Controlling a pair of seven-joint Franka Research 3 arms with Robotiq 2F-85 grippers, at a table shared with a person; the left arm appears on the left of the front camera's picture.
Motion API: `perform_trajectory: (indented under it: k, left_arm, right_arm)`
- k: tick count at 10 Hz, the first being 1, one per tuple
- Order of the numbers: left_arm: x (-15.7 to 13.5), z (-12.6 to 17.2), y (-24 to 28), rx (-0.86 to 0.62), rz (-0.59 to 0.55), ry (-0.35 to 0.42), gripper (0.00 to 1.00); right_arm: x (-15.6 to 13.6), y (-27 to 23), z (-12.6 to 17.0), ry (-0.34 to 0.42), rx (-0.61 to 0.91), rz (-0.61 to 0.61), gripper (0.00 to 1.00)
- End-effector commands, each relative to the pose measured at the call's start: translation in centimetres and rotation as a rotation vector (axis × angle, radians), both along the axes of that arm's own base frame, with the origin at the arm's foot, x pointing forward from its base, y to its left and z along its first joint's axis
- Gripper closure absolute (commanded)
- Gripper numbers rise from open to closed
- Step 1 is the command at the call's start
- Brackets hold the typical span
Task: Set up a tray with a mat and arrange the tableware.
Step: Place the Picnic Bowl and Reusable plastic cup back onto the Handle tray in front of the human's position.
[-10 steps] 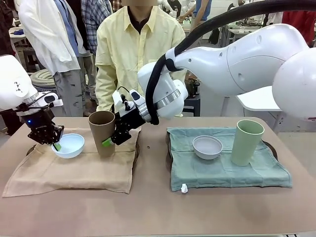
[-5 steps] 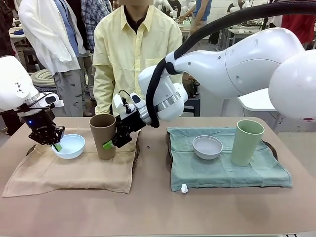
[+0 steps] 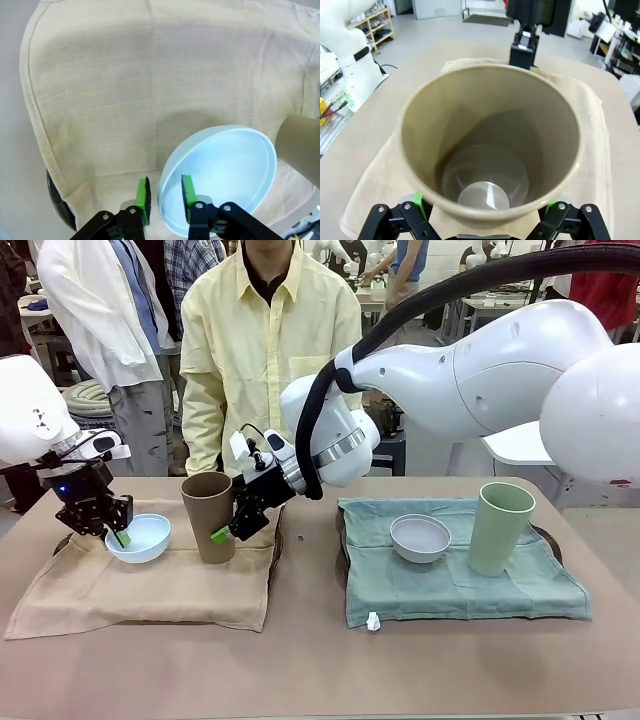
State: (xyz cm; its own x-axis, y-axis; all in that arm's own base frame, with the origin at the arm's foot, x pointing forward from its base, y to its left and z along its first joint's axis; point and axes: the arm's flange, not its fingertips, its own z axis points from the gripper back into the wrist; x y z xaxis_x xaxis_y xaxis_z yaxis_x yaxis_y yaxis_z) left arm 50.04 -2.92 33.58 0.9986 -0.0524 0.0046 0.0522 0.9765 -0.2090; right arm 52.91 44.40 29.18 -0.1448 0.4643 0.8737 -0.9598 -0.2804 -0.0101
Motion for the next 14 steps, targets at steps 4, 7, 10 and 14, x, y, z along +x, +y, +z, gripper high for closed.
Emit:
perform_trajectory:
  k: [4,7,10,14]
  left_arm:
    - [0.0,1.0,0.5,-0.001,-0.021,0.02,0.32]
    - [-1.4,4.0,1.3,0.026,-0.041,-0.009,0.04]
    - [-3.6,9.7,1.2,0.103,-0.06,-0.07,0.04]
    - [-5.5,16.3,-2.4,0.174,-0.115,-0.156,0.04]
  right_arm:
    - [0.3,-1.1,0.1,0.13,-0.258,-0.169,0.0]
    - [-1.3,-3.0,2.3,0.186,-0.315,-0.217,0.0]
    - [-4.6,-5.8,7.2,0.186,-0.495,-0.304,0.0]
    - [-8.0,-7.4,14.1,0.449,-0.758,-0.584,0.0]
